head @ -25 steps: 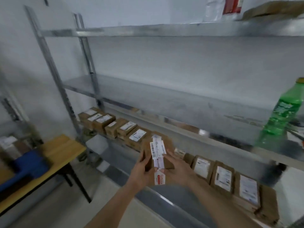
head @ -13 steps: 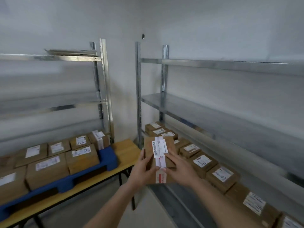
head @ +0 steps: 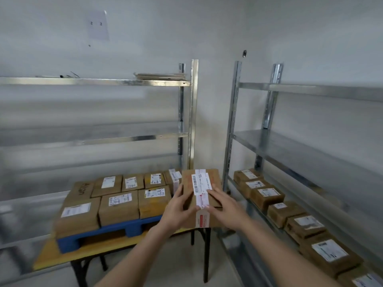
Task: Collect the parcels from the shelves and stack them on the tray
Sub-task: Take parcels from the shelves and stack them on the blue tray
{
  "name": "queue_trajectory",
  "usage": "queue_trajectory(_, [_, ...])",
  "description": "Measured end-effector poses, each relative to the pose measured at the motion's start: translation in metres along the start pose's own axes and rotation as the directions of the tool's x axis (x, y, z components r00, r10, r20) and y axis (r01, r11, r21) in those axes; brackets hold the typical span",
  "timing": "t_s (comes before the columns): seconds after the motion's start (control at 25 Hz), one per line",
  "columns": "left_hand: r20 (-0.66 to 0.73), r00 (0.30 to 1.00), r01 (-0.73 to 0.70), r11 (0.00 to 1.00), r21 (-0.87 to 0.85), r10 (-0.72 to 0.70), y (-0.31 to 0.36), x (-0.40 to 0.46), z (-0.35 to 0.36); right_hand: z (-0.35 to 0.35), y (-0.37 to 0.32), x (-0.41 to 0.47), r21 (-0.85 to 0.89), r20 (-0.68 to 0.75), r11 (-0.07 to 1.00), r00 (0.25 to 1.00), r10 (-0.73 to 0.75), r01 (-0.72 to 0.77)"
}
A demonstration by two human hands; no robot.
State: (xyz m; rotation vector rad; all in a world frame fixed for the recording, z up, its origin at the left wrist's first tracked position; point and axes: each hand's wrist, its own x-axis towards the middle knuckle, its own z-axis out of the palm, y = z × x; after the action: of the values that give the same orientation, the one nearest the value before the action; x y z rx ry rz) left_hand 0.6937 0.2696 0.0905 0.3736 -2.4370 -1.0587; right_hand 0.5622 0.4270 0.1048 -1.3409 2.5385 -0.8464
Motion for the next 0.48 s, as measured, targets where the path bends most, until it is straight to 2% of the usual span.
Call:
queue_trajectory(0.24, [-0.101, 0.989, 0.115, 0.991, 0.065, -0.108, -0.013, 0.046, -0.006, -0.005, 0.013, 0.073, 0.024, 0.062, 0.994, 0.992, -0.105, 0.104])
queue_trajectory(0.48, [-0.149, 0.978, 0.157, 0.985, 0.065, -0.146, -0.025, 0.083, 0.009, -0.01, 0.035, 0.117, 0.026, 0.106, 0.988, 0.983, -0.152, 0.15])
